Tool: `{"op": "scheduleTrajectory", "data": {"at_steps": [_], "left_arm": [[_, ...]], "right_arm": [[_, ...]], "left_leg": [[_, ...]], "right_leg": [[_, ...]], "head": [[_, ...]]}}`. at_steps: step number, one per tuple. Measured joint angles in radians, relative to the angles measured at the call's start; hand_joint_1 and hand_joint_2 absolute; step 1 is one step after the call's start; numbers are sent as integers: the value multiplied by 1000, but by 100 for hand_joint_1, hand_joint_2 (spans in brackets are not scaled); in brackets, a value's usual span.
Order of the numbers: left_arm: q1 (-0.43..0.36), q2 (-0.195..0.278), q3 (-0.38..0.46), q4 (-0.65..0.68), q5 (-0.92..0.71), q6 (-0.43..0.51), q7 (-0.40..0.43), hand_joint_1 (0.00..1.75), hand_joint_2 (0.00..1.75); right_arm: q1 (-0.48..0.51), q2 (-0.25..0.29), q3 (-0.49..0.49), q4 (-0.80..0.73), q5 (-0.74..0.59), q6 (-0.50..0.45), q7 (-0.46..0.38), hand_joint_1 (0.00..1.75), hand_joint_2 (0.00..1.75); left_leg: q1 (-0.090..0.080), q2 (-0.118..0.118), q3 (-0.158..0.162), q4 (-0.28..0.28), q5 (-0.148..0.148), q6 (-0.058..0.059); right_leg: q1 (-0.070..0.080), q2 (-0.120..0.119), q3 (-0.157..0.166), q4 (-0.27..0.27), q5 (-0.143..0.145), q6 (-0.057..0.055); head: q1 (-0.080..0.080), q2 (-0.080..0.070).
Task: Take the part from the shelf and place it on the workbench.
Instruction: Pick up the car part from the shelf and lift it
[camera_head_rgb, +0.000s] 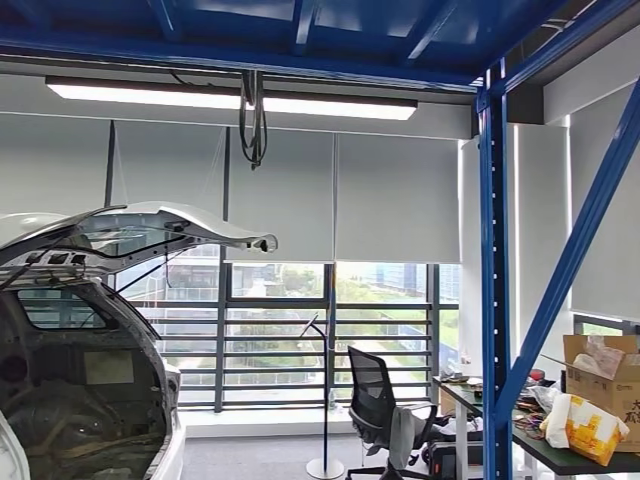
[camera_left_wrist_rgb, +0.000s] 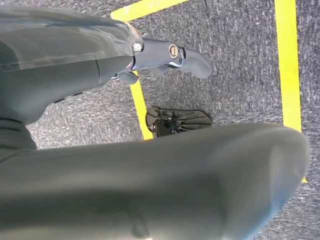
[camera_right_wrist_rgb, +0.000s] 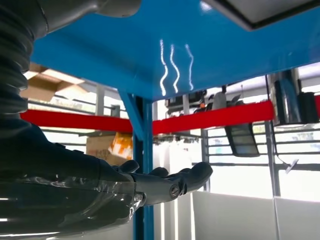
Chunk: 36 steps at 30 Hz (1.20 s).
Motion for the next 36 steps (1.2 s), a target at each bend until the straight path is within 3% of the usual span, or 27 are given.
{"op": "scheduleTrajectory", "data": {"at_steps": [15, 36], "left_arm": [[6, 2, -4, 0, 8, 0, -5, 0, 0], [21, 8, -4, 0, 12, -5, -23, 0, 0]], "right_arm": [[-37, 34, 4, 74, -115, 56, -16, 0, 175], [-135, 59, 42, 180, -231, 222, 15, 0, 175]], "left_leg": [[0, 0, 0, 0, 0, 0], [0, 0, 0, 0, 0, 0]], "right_leg": [[0, 0, 0, 0, 0, 0], [0, 0, 0, 0, 0, 0]], "head": [[0, 0], [0, 0]]}}
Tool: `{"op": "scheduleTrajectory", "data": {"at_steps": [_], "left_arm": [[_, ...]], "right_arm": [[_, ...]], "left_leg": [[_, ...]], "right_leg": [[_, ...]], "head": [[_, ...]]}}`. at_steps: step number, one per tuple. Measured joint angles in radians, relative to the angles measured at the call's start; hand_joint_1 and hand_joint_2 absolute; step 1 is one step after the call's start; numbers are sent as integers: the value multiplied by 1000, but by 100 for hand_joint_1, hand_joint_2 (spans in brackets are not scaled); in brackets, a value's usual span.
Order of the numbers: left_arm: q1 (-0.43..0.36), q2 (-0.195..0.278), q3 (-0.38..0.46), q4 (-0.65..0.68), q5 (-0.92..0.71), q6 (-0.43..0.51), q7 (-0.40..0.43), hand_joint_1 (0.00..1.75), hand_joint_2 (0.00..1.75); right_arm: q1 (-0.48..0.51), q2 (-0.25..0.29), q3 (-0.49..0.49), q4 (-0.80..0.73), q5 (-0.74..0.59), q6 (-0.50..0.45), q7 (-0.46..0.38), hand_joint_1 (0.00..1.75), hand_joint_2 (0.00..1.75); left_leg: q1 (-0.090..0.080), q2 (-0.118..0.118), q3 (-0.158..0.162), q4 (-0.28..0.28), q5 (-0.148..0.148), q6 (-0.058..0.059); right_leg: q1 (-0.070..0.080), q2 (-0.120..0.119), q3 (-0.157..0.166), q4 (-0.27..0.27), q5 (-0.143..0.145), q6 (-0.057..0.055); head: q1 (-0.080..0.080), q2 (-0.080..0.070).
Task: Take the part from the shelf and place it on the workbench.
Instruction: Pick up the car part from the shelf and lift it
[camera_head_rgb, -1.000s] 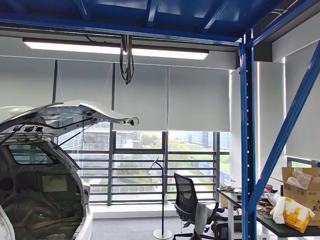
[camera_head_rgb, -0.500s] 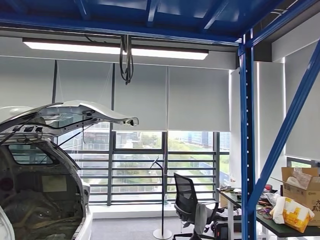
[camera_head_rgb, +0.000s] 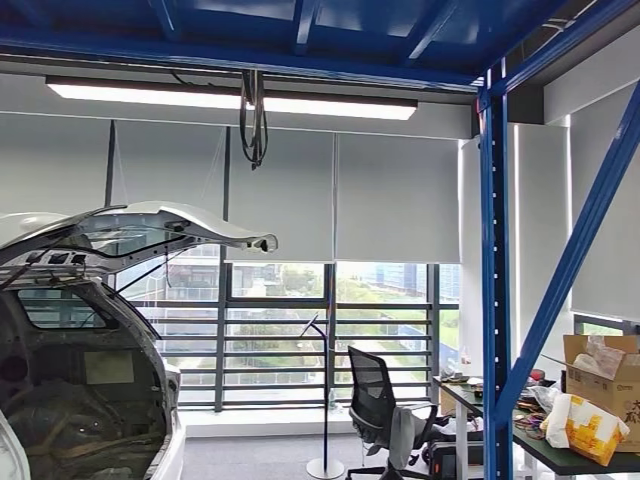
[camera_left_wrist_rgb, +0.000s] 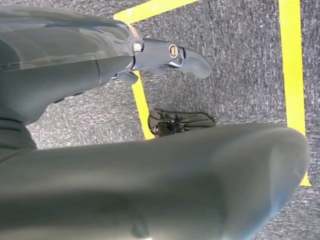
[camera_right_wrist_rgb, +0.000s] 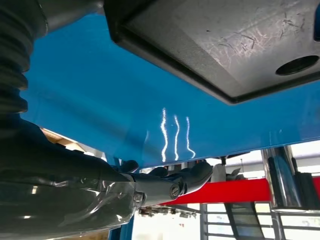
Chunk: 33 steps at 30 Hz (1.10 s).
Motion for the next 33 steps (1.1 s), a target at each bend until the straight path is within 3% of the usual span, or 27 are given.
{"op": "scheduleTrajectory", "data": {"at_steps": [18, 33], "left_arm": [[11, 0, 11, 0, 0, -5, -7, 0, 0], [8, 0, 14, 0, 0, -13, -8, 0, 0]], "right_arm": [[-92, 13, 73, 102, -67, 97, 8, 0, 175], [-141, 74, 132, 190, -173, 109, -2, 0, 175]], "left_leg": [[0, 0, 0, 0, 0, 0], [0, 0, 0, 0, 0, 0]], "right_leg": [[0, 0, 0, 0, 0, 0], [0, 0, 0, 0, 0, 0]], "head": [[0, 0], [0, 0]]}}
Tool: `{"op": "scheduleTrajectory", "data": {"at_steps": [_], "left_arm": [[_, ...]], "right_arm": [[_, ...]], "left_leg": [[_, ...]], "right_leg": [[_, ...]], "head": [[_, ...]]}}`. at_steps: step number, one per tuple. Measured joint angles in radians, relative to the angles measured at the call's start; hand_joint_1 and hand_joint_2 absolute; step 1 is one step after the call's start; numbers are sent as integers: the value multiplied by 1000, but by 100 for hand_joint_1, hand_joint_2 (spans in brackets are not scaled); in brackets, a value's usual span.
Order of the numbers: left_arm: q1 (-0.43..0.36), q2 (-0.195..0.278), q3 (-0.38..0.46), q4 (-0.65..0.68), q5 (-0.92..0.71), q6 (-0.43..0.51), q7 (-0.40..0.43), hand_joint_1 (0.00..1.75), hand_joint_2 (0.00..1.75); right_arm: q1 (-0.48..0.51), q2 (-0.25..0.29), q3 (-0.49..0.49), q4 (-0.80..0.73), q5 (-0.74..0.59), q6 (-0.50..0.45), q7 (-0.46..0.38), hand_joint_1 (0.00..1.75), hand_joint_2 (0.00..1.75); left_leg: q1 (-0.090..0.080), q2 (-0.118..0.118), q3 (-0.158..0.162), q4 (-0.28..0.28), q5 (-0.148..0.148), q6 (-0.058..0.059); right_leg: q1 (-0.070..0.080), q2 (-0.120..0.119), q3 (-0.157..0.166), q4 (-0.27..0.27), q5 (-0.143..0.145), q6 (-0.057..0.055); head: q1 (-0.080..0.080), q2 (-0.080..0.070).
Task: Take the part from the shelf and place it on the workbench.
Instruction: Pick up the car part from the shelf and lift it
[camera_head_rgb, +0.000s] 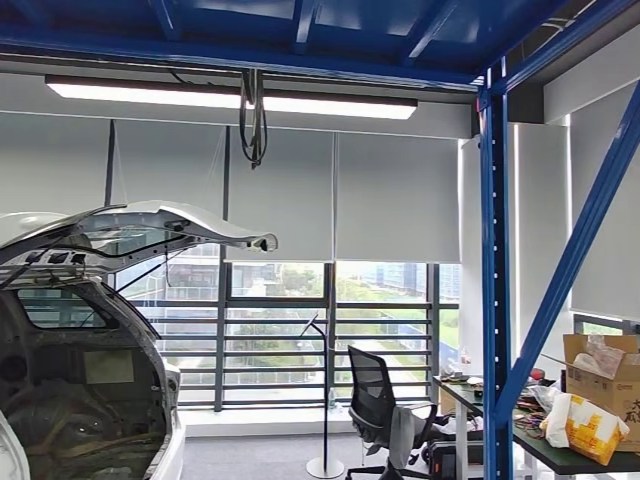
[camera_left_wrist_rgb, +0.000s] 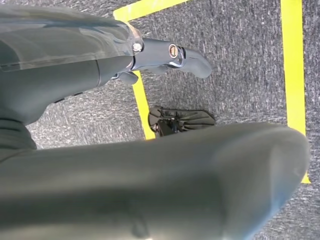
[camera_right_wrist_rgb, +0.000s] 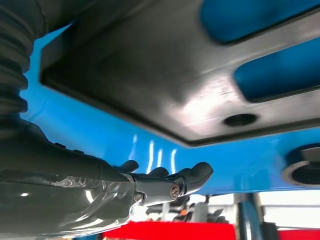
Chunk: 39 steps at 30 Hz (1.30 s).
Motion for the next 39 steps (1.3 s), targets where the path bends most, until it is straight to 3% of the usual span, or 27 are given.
{"op": "scheduleTrajectory", "data": {"at_steps": [17, 39], "left_arm": [[-6, 0, 4, 0, 0, -9, -1, 0, 0], [-19, -17, 4, 0, 0, -10, -4, 0, 0]], "right_arm": [[-41, 68, 70, 85, -63, 18, -9, 0, 175], [-74, 163, 118, 206, 10, -80, -21, 0, 175]], "left_leg": [[0, 0, 0, 0, 0, 0], [0, 0, 0, 0, 0, 0]], "right_leg": [[0, 0, 0, 0, 0, 0], [0, 0, 0, 0, 0, 0]], "head": [[0, 0], [0, 0]]}}
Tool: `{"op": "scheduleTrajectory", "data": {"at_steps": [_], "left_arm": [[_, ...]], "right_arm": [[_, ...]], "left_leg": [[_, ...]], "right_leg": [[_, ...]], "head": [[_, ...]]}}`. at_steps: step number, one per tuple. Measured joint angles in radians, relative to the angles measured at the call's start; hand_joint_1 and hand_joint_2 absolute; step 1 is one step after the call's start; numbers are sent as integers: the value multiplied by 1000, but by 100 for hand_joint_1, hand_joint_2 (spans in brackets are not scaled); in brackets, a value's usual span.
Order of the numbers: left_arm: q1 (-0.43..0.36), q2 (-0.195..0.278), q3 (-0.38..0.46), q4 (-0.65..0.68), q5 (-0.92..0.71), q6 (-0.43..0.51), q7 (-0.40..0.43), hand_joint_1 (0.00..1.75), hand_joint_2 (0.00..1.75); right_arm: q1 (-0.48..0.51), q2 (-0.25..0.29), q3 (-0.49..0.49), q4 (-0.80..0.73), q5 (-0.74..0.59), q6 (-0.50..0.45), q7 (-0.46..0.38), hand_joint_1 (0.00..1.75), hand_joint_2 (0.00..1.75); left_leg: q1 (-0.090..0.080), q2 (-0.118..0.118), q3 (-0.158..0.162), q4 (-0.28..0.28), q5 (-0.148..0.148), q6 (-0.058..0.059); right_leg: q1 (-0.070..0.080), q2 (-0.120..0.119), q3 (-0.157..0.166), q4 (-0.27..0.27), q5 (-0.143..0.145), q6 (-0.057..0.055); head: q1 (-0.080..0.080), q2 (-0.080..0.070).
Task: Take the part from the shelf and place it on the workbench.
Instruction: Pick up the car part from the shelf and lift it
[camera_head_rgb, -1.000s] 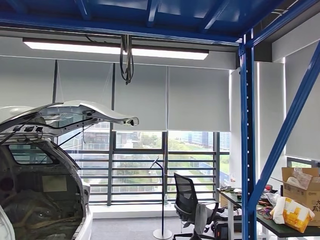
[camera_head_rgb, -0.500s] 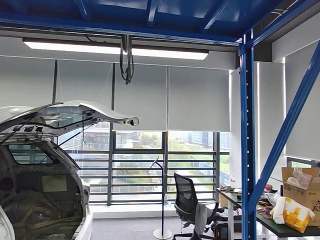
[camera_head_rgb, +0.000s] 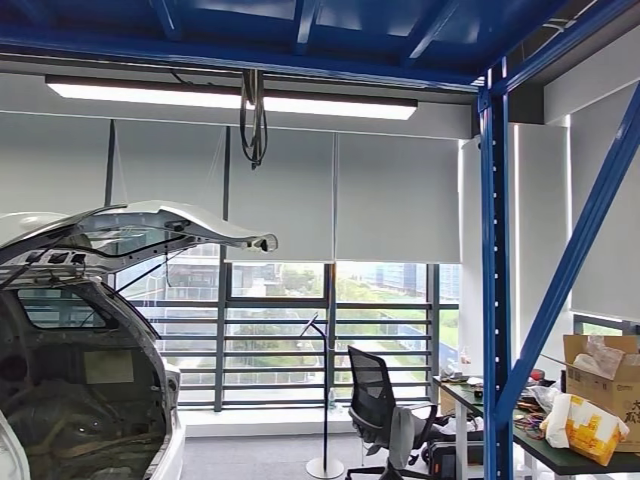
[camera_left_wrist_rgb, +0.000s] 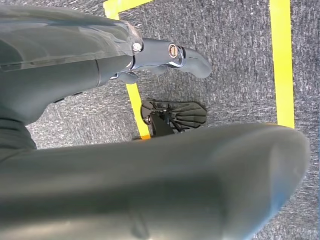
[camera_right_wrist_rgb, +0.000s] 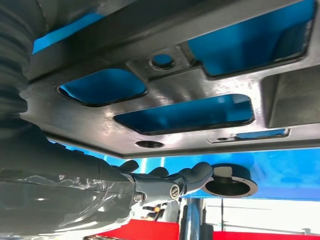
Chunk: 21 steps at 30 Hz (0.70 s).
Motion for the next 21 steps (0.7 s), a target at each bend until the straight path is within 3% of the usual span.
{"op": "scheduleTrajectory", "data": {"at_steps": [18, 19, 21], "left_arm": [[-1, -11, 1, 0, 0, -2, -9, 0, 0], [0, -12, 1, 0, 0, -2, -9, 0, 0], [1, -14, 2, 0, 0, -2, -9, 0, 0]], "right_arm": [[-24, 62, 1, 59, 8, -10, -31, 0, 175], [-25, 66, 1, 63, 8, -10, -31, 5, 175], [-28, 72, 1, 71, 7, -10, -33, 93, 175]], "left_leg": [[0, 0, 0, 0, 0, 0], [0, 0, 0, 0, 0, 0], [0, 0, 0, 0, 0, 0]], "right_leg": [[0, 0, 0, 0, 0, 0], [0, 0, 0, 0, 0, 0], [0, 0, 0, 0, 0, 0]], "head": [[0, 0], [0, 0], [0, 0]]}}
